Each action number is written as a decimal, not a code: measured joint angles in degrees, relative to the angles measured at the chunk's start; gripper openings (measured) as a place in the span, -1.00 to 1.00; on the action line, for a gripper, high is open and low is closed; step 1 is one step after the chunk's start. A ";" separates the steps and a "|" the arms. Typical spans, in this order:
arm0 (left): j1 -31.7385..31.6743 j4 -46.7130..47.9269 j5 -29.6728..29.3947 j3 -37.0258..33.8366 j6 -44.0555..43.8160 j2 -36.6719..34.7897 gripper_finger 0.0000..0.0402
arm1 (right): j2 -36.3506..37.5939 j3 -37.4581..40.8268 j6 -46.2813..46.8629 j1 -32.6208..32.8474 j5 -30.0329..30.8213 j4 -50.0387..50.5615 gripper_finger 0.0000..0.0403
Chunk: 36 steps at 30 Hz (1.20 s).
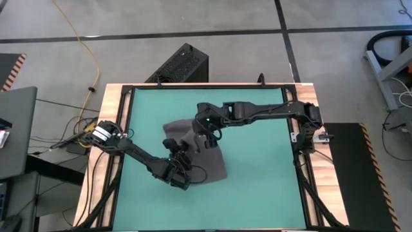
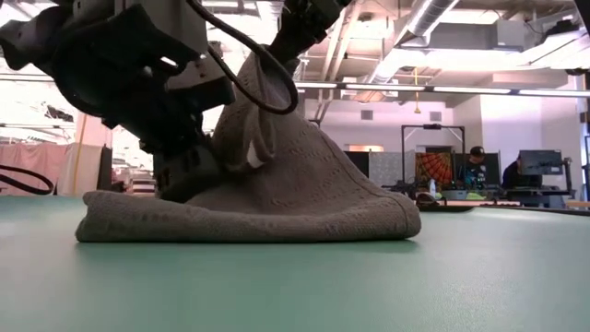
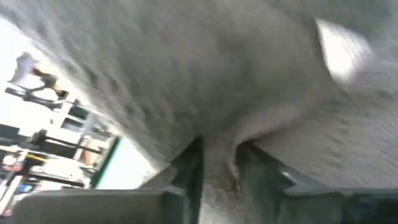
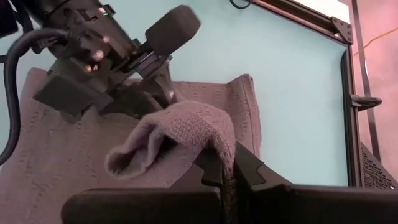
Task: Roll towel into tight, uniform cylinder
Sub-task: Roll the gray towel
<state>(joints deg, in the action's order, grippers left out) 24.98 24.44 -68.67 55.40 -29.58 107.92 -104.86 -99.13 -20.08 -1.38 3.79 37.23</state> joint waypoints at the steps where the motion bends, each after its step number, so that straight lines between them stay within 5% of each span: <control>1: -0.06 -0.07 -0.59 0.03 0.23 -0.02 -0.71 | 0.00 0.00 0.19 0.01 0.02 0.02 -0.90; 5: 0.09 0.20 -0.35 0.78 1.93 -0.02 -0.96 | 0.61 0.00 0.57 -0.01 0.08 1.47 -0.90; 15: 2.20 11.51 -2.59 6.51 3.60 -2.61 -1.00 | 5.50 0.00 2.96 -2.14 0.78 3.71 -0.90; 27: 6.88 15.01 -13.17 6.58 -0.21 -16.43 -1.00 | 14.50 0.00 6.06 -2.65 0.83 3.07 -0.90; 36: 6.46 12.34 -16.27 6.58 13.32 -28.66 -1.00 | 19.58 -0.02 10.58 1.44 0.81 6.05 -0.90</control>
<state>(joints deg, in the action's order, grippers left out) 31.45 36.78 -84.94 61.98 -16.26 79.25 -85.28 -99.15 -9.50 0.06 4.60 43.28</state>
